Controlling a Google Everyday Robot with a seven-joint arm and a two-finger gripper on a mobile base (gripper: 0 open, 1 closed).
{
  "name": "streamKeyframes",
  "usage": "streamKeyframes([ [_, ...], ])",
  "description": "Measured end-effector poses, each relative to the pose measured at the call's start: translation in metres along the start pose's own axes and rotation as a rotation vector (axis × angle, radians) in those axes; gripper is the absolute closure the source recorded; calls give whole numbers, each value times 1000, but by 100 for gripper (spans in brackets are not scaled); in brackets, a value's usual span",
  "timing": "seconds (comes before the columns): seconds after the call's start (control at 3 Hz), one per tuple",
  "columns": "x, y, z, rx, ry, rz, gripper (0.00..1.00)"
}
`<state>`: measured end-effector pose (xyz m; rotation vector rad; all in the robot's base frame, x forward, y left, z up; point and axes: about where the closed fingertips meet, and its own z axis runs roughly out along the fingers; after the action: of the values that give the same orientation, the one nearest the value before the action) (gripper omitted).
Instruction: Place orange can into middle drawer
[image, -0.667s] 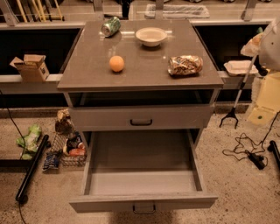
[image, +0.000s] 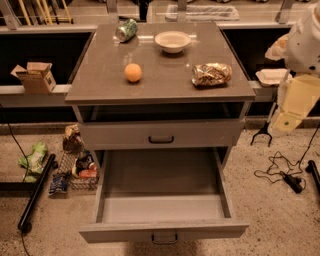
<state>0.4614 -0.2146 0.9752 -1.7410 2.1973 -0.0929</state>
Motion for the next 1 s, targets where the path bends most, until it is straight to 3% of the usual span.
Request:
streamKeyframes([
  [0.67, -18, -88, 55, -64, -126, -23, 0],
  [1.0, -21, -134, 90, -73, -208, 16, 0],
])
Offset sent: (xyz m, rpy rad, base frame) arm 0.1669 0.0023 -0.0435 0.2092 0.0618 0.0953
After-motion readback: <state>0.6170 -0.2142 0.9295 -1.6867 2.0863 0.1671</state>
